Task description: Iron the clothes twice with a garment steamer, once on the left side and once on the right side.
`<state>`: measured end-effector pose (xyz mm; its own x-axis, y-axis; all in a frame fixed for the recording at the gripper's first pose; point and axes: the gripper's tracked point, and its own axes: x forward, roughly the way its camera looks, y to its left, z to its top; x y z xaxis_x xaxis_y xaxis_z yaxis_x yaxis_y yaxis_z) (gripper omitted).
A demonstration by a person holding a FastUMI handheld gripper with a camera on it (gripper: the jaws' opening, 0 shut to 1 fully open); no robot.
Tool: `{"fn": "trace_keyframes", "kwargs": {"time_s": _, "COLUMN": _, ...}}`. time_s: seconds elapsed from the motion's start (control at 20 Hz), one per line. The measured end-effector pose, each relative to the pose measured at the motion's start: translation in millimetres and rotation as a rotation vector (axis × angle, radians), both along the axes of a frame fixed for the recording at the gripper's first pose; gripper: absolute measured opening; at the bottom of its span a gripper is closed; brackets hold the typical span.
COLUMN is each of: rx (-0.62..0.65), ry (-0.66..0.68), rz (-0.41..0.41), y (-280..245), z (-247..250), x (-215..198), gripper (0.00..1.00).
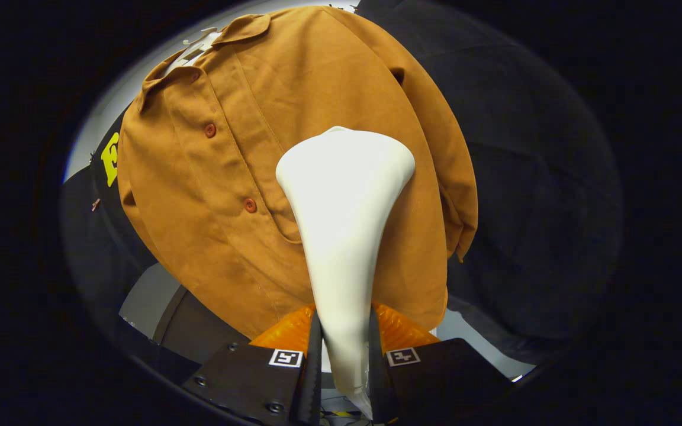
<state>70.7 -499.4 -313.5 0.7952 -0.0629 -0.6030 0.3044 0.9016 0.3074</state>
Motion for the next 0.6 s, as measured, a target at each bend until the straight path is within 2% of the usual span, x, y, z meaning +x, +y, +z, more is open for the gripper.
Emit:
{"fn": "trace_keyframes", "kwargs": {"time_s": 0.4, "rx": 0.022, "ry": 0.103, "rz": -0.059, "y": -1.4, "z": -32.1, "x": -29.9, "gripper": 0.37}}
{"fn": "trace_keyframes", "kwargs": {"time_s": 0.5, "rx": -0.030, "ry": 0.117, "rz": -0.081, "y": -4.4, "z": -25.5, "x": -41.2, "gripper": 0.37}}
{"fn": "trace_keyframes", "kwargs": {"time_s": 0.6, "rx": -0.108, "ry": 0.077, "rz": -0.100, "y": -3.0, "z": -2.5, "x": -48.2, "gripper": 0.37}}
